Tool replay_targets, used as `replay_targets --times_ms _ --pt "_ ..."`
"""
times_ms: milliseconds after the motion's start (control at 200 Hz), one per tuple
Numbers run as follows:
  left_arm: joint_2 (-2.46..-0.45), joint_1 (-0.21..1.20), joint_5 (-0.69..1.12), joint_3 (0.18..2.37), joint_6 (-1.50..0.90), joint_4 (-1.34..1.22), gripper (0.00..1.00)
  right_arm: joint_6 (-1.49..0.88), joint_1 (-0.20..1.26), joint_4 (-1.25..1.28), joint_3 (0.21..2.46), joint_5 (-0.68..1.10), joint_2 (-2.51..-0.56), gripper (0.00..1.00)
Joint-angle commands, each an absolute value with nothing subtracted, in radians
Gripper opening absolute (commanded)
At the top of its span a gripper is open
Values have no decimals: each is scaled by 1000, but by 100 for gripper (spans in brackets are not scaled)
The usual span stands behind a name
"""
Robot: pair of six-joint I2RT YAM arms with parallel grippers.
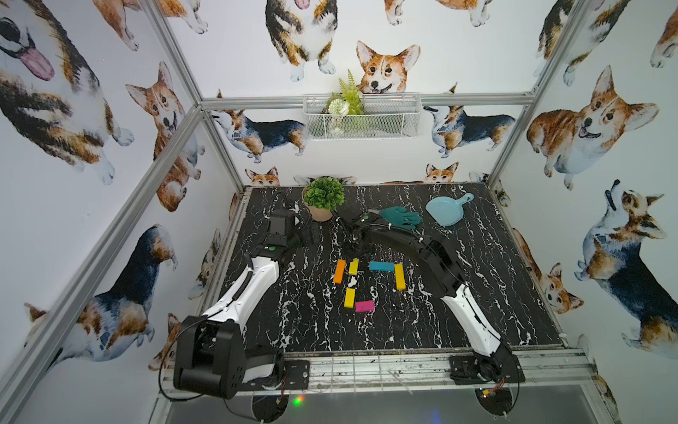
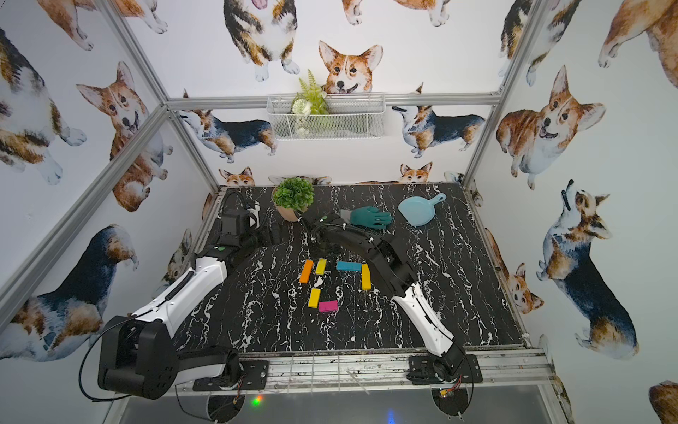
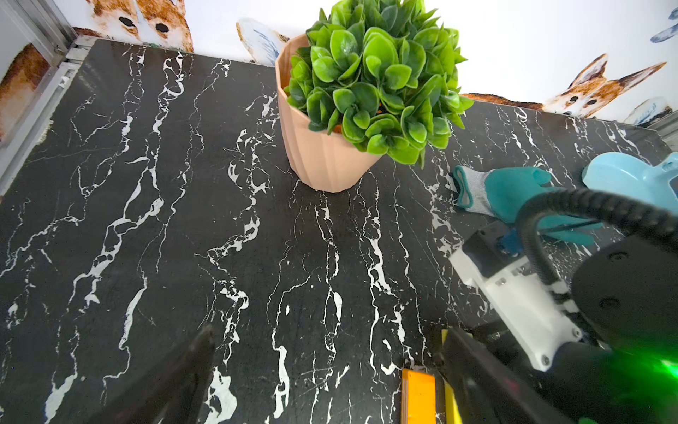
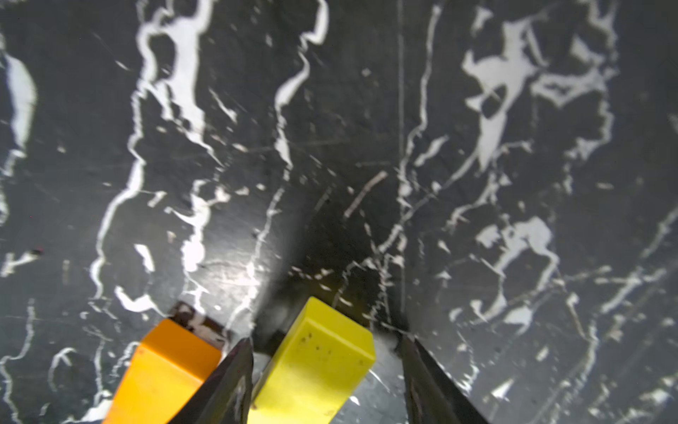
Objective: Assemble the letter p with building blocks
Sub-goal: Adjust the building block at the center of the board.
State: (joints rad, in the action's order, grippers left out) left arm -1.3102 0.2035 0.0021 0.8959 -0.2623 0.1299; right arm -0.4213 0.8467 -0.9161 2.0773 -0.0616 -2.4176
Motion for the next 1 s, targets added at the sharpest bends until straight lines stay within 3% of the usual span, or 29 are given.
replay_targets --times_ms 0,130,320,571,806,996 --pt "-1310 202 8 895 -263 119 100 -447 851 -915 2048 -65 -2400 65" --pt "-1309 202 8 893 -264 117 100 -451 851 -906 2045 -57 -2408 64" --pt "-1305 202 6 892 -262 117 100 -459 851 -905 2066 -26 -2424 52" --pt "-1306 202 7 892 -264 117 100 -445 861 -887 2148 15 -2462 52" --pt "-1301 202 3 892 -262 120 100 -404 864 -912 2188 -24 -2459 66" --pt "-1310 202 8 892 -265 115 100 -406 866 -886 2080 -60 -2387 67"
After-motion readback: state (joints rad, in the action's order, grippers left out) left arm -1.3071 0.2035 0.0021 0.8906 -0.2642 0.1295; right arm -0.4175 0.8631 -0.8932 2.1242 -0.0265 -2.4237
